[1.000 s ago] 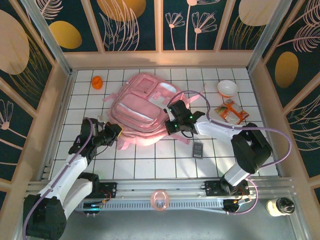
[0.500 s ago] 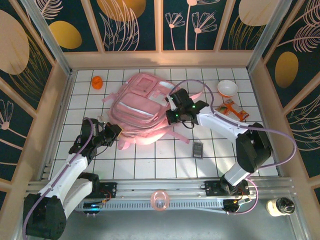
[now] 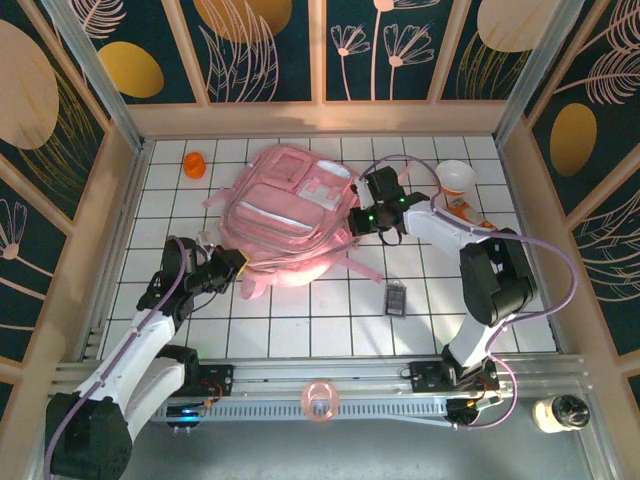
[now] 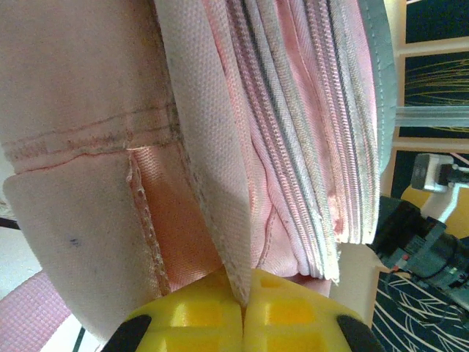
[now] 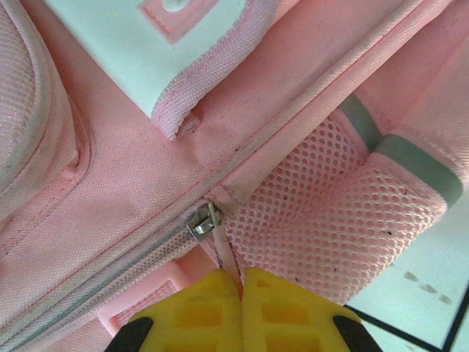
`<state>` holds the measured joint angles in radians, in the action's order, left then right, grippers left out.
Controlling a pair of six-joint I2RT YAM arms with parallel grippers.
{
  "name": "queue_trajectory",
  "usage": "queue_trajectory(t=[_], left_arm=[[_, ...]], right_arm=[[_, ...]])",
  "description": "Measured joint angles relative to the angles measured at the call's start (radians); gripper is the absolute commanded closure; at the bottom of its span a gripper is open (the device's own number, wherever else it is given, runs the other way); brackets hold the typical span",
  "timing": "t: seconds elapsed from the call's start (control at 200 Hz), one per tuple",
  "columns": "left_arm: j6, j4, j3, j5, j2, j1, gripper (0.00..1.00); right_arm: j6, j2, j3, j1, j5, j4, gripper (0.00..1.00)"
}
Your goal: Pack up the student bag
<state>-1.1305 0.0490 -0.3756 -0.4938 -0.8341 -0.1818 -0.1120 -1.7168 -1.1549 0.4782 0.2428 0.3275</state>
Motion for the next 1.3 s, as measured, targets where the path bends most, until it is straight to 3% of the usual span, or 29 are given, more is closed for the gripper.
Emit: queue_trajectory(t=[0.08, 0.12, 0.18, 0.22, 0.285, 0.4, 0.611, 0.776, 0.981, 1.296], left_arm=[[0.0, 0.0, 0.009, 0.0, 0.005, 0.0, 0.99], [0.0, 0.001, 0.013, 0.0, 0.006, 0.0, 0.84], [0.003, 0.001, 0.014, 0.0, 0.008, 0.0, 0.57], [0.004, 0.002, 0.013, 0.003, 0.015, 0.003, 0.47], [0.019, 0.008, 0.001, 0.017, 0.02, 0.006, 0.41], [0.06, 0.011, -0.068, 0.084, 0.012, 0.006, 0.32], [0.195, -0.039, -0.243, 0.24, -0.167, 0.007, 0.28], [0.287, -0.096, -0.341, 0.304, -0.399, 0.023, 0.3], [0.254, -0.245, -0.272, 0.217, -0.557, 0.031, 0.36], [0.148, -0.436, -0.062, 0.126, -0.478, -0.066, 0.37]], right_arm=[[0.0, -0.015, 0.0, -0.001, 0.018, -0.018, 1.0], [0.0, -0.018, 0.0, -0.002, 0.023, -0.024, 1.0], [-0.005, -0.017, 0.0, -0.002, 0.026, -0.029, 0.79], [-0.013, -0.014, 0.0, -0.006, 0.014, -0.035, 0.67], [-0.03, 0.003, 0.01, -0.028, -0.012, -0.049, 0.59], [-0.068, 0.11, 0.066, -0.063, -0.032, -0.056, 0.57], [-0.239, 0.363, 0.215, -0.013, 0.032, -0.203, 0.57], [-0.351, 0.335, 0.277, 0.103, 0.04, -0.322, 0.56], [-0.423, 0.209, 0.321, 0.131, 0.043, -0.407, 0.56], [-0.457, 0.153, 0.367, 0.124, 0.067, -0.499, 0.56]])
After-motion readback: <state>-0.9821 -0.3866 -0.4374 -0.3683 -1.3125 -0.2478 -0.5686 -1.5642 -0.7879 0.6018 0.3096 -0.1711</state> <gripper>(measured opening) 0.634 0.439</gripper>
